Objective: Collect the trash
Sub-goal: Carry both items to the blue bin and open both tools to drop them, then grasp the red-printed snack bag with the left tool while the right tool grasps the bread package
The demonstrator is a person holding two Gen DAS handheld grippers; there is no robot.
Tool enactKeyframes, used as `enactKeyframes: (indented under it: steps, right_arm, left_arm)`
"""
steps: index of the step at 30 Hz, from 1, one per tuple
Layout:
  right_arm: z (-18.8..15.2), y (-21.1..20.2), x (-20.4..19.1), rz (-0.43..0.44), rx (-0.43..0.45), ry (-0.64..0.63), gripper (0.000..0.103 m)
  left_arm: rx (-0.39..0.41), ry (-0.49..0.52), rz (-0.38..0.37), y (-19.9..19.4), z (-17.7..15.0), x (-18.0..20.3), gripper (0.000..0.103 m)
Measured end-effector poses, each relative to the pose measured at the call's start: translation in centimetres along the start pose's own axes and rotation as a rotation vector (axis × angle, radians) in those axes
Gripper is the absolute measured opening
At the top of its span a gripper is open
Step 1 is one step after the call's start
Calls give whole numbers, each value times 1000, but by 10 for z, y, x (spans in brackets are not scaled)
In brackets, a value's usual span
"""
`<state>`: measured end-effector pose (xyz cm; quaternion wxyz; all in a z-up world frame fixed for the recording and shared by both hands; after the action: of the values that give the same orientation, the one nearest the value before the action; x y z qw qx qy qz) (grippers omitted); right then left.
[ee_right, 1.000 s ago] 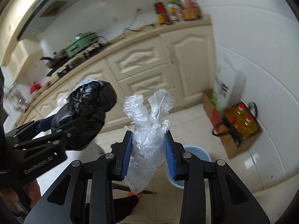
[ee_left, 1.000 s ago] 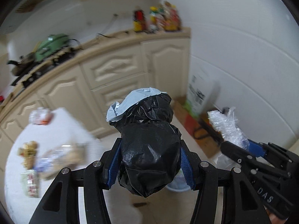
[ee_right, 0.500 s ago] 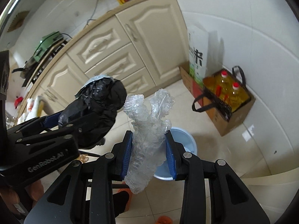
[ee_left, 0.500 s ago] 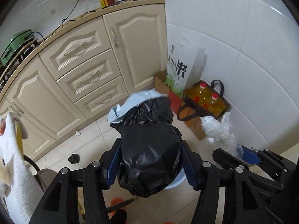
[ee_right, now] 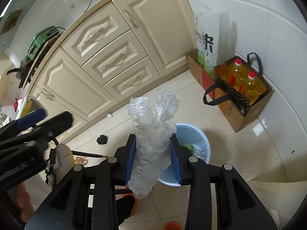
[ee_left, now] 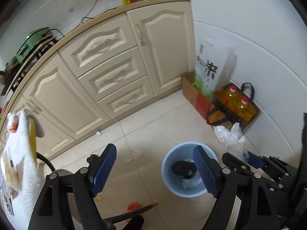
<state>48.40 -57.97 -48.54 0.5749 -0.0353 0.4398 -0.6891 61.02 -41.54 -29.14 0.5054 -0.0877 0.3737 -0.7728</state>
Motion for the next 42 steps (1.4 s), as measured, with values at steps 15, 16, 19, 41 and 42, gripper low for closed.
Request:
enactKeyframes:
  steps: [15,16,19,41,42]
  right_arm:
    - [11,-51,-34,-49,69,-43,87]
    - [13,-58,-37,-50,79,-45,88]
    - [19,-95,-56,-55,131,-68,92]
    - [-27,-158,-330,183,187,-449,102]
    - [-32,-151,-340,185,174,-466,102]
  left_arm:
    - [87,-75,1,-76,-10,-10,83]
    - [101,-78,-5,-86,-10,-12,83]
    - [147,-94,-28,-120,-12,-25,83]
    - [167,-350,203,-248,-189,-318,99]
    - [142,-363,203,-240,-195,-325,99]
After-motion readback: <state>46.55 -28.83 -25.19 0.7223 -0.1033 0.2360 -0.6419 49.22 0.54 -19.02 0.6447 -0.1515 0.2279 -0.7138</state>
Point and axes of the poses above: each gripper's, at about its wrist camera, not at the fingertips, and y roughly the way its jaws point, x to its right, z to its top, the point moved 5 cm from there along y, roughly the way its jaws point, and after that the axes turned 12 degrees about x, right-handed, at the moved point
